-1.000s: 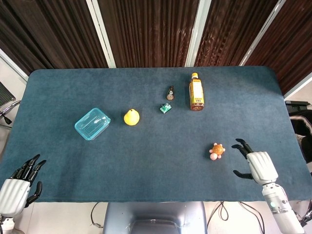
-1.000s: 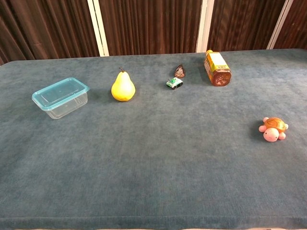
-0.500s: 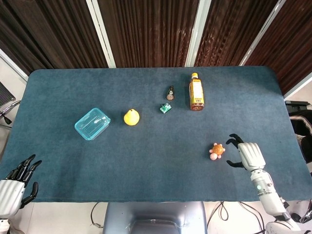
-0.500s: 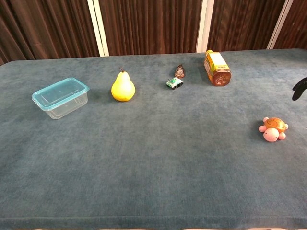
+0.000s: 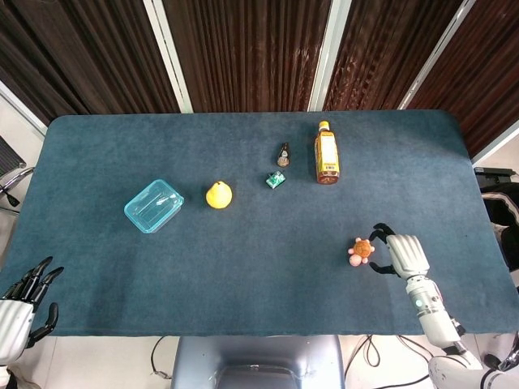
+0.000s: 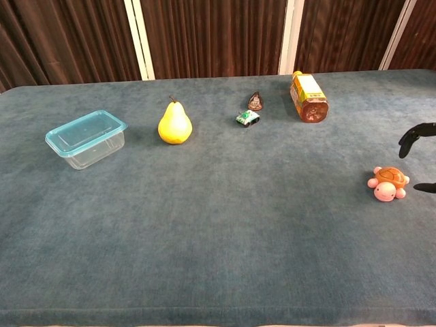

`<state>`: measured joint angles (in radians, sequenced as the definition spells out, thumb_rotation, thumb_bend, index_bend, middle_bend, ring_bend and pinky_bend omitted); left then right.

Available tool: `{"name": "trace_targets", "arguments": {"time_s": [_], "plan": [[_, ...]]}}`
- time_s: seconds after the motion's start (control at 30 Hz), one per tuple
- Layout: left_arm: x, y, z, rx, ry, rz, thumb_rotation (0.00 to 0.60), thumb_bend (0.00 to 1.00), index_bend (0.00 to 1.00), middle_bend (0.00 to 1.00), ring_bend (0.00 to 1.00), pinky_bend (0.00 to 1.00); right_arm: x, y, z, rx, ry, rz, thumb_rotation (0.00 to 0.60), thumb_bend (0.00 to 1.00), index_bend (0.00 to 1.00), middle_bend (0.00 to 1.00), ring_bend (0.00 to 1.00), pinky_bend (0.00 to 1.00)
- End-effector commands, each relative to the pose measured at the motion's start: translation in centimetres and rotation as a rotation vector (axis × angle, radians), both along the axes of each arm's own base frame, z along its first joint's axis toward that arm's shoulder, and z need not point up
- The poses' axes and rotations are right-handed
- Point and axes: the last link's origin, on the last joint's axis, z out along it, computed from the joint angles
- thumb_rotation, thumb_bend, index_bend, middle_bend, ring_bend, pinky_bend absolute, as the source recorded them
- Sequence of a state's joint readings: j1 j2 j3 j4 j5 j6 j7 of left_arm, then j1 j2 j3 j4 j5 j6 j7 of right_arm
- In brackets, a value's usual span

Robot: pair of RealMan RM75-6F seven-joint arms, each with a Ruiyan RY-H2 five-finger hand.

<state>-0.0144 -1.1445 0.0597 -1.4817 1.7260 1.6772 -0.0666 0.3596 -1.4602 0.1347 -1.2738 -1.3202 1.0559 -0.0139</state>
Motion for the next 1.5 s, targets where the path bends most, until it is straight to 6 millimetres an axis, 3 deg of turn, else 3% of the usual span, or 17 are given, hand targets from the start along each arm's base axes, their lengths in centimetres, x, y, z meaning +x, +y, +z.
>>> {"name": "trace_targets", "arguments": {"time_s": [0.03, 0.33, 0.63, 0.7, 0.83, 0.97, 1.13, 1.5], "plan": [[0.0, 0.0, 0.1, 0.001, -0.002, -0.003, 0.6, 0.59, 0.15, 0.02, 0.13, 0.34, 0.0, -0.2, -0.6, 0.007, 0.001, -0.001, 0.6, 0.3, 0.52, 0.33, 0.98, 0.93], [-0.2, -0.1, 0.4, 0.006, -0.016, -0.002, 0.6, 0.59, 0.15, 0.02, 0.13, 0.34, -0.2, -0.4, -2.0, 0.03, 0.002, -0.002, 0.6, 0.31, 0.52, 0.35, 0.98, 0.93], [-0.3, -0.2, 0.7, 0.013, -0.03, -0.002, 0.6, 0.59, 0.15, 0.02, 0.13, 0.34, -0.8, -0.4, -3.1, 0.031, 0.032, 0.002, 0.6, 0.37, 0.6, 0.44, 1.0, 0.96], [-0.3, -0.2, 0.8, 0.013, -0.033, -0.001, 0.6, 0.59, 0.15, 0.02, 0.13, 0.34, -0.9, -0.4, -3.2, 0.027, 0.035, 0.004, 0.6, 0.45, 0.63, 0.47, 1.0, 0.97], [-0.3, -0.2, 0.8, 0.013, -0.035, 0.001, 0.6, 0.59, 0.15, 0.02, 0.13, 0.34, -1.1, -0.4, -3.4, 0.018, 0.039, 0.009, 0.6, 0.8, 0.71, 0.55, 1.0, 0.98], [-0.3, -0.2, 0.8, 0.01, -0.034, 0.002, 0.6, 0.59, 0.15, 0.02, 0.13, 0.34, -1.2, -0.4, -3.4, 0.007, 0.026, 0.013, 0.6, 0.99, 0.8, 0.62, 1.0, 1.0], [-0.3, -0.2, 0.8, 0.011, -0.035, 0.001, 0.6, 0.59, 0.15, 0.02, 0.13, 0.34, -1.3, -0.3, -3.1, -0.001, 0.024, 0.027, 0.6, 1.0, 0.83, 0.68, 1.0, 1.0], [-0.2, -0.2, 0.7, 0.007, -0.032, 0.003, 0.6, 0.59, 0.15, 0.02, 0.13, 0.34, -1.3, 0.0, -3.0, -0.017, 0.027, 0.052, 0.6, 1.0, 0.82, 0.68, 1.0, 1.0]]}}
